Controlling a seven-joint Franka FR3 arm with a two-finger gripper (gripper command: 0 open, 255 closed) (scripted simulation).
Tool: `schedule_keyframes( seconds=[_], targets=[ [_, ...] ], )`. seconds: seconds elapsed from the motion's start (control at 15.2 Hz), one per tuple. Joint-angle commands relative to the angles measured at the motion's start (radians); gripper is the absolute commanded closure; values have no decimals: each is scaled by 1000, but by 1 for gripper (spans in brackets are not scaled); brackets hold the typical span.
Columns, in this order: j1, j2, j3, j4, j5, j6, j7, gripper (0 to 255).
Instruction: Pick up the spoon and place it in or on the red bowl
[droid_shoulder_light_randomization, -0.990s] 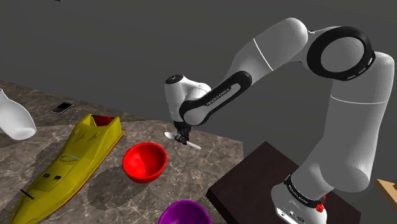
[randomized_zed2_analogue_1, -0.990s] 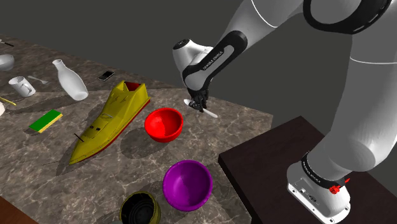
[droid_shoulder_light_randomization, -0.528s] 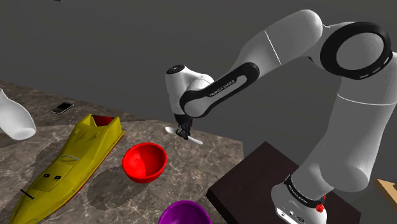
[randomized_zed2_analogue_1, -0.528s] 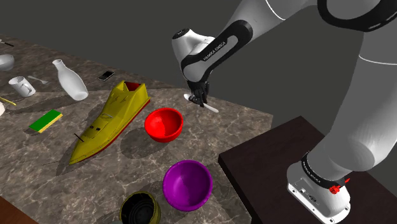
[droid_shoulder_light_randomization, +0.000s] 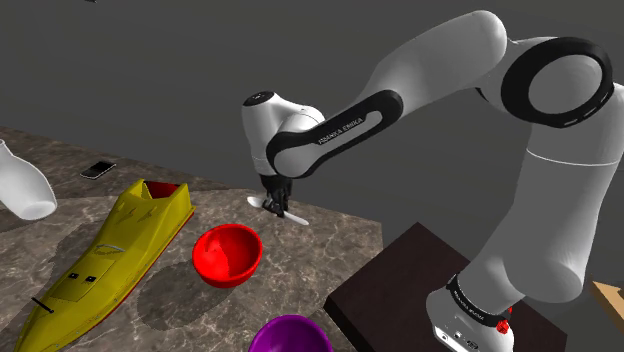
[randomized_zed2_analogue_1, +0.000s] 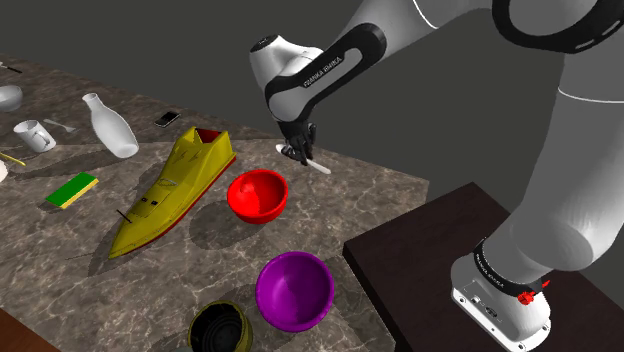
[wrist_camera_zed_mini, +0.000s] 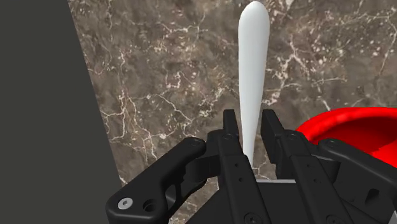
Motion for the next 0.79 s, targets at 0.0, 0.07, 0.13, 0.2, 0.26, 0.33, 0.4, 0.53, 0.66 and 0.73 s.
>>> schedule_keyframes(
  seconds=[0.0,0.07,0.13,0.2,0.26,0.33,0.4,0.53,0.66,0.73],
  targets=[
    [31,30,12,51,0,-28,36,255],
    [47,52,16,86,-2,-45,53,255],
    [64,74,20,122,-4,-62,69,255],
    [82,97,24,160,-7,-80,85,255],
    [99,121,27,199,-9,-98,100,255],
    [117,146,29,241,-12,-117,115,255],
    [135,171,32,284,-15,-137,129,255],
    [174,226,35,376,-20,-179,155,255],
    [202,273,34,442,-27,-201,174,255],
    [203,279,33,439,-29,-192,175,255]
  ],
)
